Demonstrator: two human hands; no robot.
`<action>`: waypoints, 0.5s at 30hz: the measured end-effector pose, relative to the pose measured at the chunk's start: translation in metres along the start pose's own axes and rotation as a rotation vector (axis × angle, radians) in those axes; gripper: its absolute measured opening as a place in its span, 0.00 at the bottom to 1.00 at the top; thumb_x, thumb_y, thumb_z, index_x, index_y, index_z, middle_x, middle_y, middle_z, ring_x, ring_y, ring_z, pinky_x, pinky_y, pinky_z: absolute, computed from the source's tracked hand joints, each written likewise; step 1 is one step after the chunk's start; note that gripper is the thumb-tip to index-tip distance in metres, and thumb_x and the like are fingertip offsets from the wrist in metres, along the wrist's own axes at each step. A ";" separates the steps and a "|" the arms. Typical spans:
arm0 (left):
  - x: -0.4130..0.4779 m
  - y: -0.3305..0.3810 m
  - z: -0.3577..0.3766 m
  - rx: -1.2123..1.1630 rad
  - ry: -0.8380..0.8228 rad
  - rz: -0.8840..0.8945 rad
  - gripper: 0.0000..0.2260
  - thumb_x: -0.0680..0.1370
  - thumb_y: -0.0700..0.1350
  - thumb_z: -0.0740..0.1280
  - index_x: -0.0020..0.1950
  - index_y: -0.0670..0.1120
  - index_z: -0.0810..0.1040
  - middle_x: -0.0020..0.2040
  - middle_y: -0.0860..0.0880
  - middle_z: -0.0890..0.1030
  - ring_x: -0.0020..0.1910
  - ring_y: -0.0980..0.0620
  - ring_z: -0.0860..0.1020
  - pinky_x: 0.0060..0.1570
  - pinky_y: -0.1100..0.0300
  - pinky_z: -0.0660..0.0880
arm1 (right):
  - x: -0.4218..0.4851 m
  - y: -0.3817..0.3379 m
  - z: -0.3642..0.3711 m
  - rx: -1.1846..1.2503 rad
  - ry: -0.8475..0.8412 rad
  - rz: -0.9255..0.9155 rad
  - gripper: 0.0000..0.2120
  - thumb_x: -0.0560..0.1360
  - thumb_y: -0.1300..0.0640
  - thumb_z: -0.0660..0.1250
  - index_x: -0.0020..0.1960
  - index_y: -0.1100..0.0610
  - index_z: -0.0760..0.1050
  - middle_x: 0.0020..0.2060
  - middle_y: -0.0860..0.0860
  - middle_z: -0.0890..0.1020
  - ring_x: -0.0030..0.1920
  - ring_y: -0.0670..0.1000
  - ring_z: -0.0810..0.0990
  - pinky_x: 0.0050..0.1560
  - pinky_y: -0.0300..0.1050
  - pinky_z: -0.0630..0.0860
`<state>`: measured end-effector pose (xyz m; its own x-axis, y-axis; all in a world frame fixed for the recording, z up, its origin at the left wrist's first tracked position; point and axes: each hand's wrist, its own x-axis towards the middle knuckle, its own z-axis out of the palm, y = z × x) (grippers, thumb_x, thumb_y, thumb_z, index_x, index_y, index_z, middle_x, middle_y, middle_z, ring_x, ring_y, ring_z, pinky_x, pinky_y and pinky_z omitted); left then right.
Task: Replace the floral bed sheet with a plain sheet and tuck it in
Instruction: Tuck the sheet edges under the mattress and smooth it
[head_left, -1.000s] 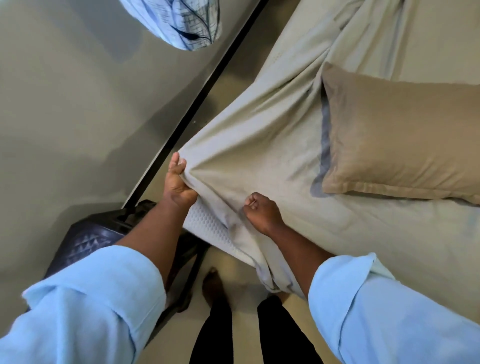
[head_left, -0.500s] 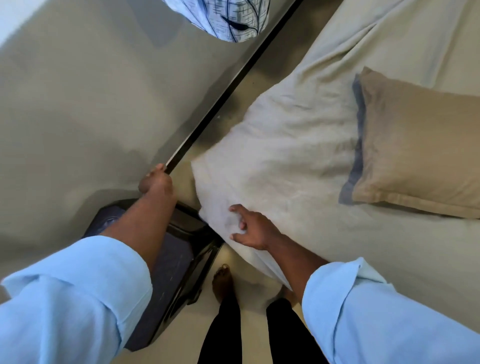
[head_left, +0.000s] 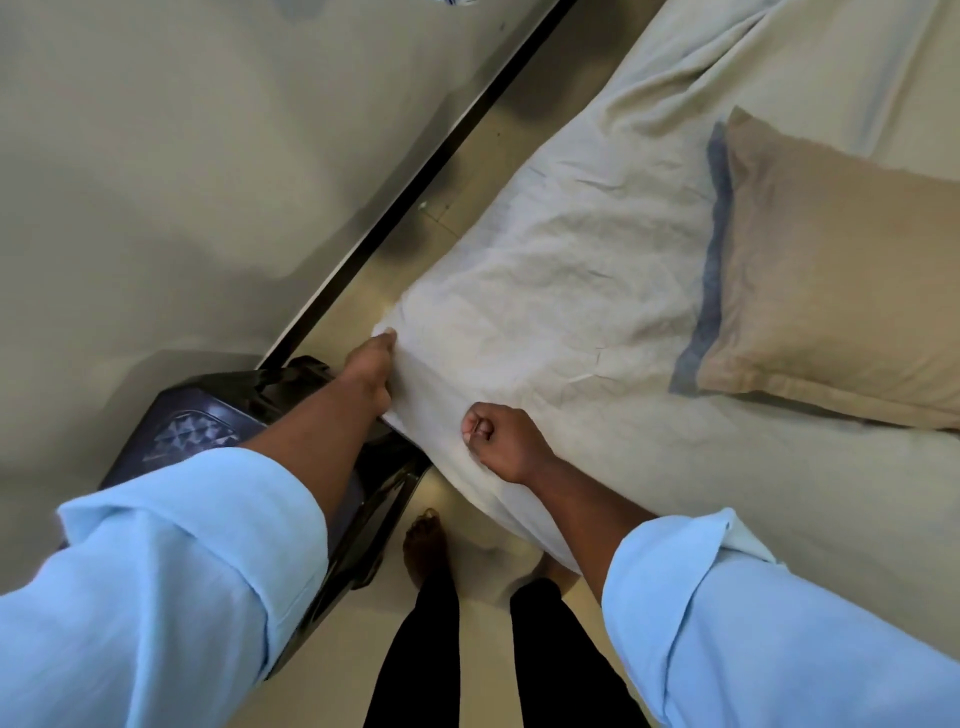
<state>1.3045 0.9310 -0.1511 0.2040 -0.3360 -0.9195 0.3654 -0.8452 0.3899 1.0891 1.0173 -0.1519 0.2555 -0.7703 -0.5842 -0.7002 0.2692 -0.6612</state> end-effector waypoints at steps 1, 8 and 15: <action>-0.004 0.001 -0.001 -0.095 -0.037 -0.003 0.23 0.78 0.55 0.70 0.69 0.44 0.76 0.64 0.48 0.79 0.61 0.45 0.78 0.68 0.48 0.72 | 0.000 -0.001 0.000 0.022 0.014 0.033 0.07 0.73 0.59 0.65 0.44 0.49 0.79 0.34 0.42 0.79 0.37 0.44 0.79 0.43 0.44 0.77; -0.021 -0.004 -0.017 -0.402 -0.069 -0.095 0.16 0.77 0.44 0.72 0.63 0.42 0.78 0.57 0.40 0.83 0.56 0.39 0.81 0.60 0.41 0.77 | -0.002 -0.008 -0.004 0.147 0.039 0.177 0.07 0.75 0.61 0.65 0.47 0.54 0.81 0.32 0.43 0.77 0.34 0.42 0.75 0.38 0.36 0.71; -0.018 -0.001 -0.064 -0.088 0.428 -0.031 0.20 0.71 0.43 0.74 0.61 0.40 0.76 0.59 0.46 0.80 0.54 0.43 0.80 0.49 0.50 0.80 | -0.004 -0.016 0.007 0.146 0.103 0.242 0.05 0.74 0.58 0.66 0.44 0.52 0.81 0.36 0.44 0.81 0.41 0.48 0.80 0.47 0.42 0.77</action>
<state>1.3588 0.9643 -0.1319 0.5432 -0.0925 -0.8345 0.4498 -0.8072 0.3823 1.1036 1.0198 -0.1421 0.0189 -0.7260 -0.6874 -0.6272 0.5268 -0.5736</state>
